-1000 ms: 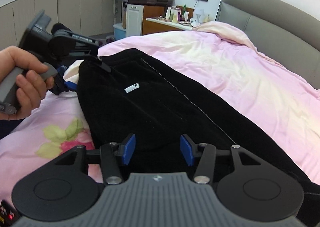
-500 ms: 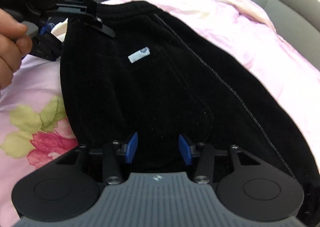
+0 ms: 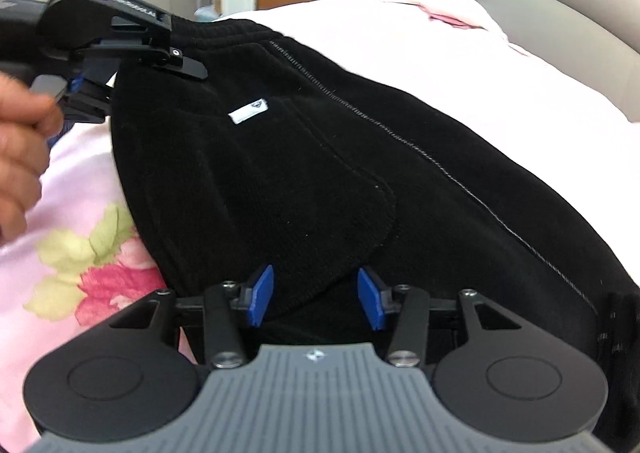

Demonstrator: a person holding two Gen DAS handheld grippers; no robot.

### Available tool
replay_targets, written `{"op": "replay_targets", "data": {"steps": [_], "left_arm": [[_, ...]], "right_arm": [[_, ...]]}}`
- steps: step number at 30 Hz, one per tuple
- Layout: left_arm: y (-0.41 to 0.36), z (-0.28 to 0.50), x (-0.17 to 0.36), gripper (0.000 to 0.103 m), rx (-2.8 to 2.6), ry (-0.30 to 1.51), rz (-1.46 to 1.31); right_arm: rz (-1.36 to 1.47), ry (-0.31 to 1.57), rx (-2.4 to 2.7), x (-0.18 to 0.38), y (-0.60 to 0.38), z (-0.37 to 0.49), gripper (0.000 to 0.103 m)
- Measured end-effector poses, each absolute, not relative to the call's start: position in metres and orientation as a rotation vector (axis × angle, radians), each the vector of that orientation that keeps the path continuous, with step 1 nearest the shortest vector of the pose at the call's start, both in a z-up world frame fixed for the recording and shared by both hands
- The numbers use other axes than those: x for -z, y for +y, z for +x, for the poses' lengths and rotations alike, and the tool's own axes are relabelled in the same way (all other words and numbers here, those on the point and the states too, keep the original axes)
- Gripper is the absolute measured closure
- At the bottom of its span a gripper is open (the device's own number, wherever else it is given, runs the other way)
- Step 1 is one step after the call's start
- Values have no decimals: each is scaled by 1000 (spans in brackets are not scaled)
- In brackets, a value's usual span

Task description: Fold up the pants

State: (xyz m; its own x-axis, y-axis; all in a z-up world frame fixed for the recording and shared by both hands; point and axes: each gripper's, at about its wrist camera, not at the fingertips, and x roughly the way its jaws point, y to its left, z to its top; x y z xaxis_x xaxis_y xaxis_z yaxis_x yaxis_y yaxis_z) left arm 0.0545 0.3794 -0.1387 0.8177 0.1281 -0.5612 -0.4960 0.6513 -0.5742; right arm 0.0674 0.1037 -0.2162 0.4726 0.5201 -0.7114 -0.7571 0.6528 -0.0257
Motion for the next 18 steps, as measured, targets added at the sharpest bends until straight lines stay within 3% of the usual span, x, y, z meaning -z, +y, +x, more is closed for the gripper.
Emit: {"op": "replay_targets", "data": {"steps": [10,18], "left_arm": [[283,58,88,62,-194,413,-296],[209,66,96,61,20,411,112]], "right_arm": [[-142,652,-757,187,43,40,58],[-59,616,-618,167,-20,37,57]]}}
